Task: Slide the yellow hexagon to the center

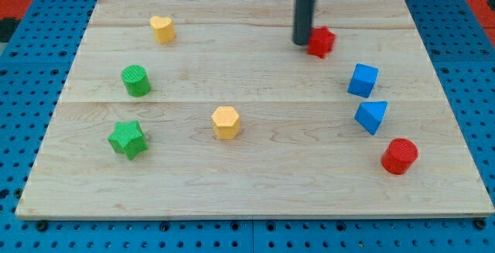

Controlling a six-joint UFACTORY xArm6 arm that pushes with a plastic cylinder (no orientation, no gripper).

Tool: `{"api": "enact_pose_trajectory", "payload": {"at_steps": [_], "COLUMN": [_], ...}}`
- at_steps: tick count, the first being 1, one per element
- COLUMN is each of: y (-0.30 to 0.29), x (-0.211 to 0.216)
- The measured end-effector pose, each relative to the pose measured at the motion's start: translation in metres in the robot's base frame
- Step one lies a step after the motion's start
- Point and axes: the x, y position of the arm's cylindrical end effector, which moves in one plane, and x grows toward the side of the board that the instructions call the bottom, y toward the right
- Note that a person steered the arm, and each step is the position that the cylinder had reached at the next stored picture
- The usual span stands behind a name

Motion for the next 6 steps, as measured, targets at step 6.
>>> {"api": "enact_pose_trajectory", "payload": {"at_steps": [6], "y": [-0.138], "x": [0.201]}}
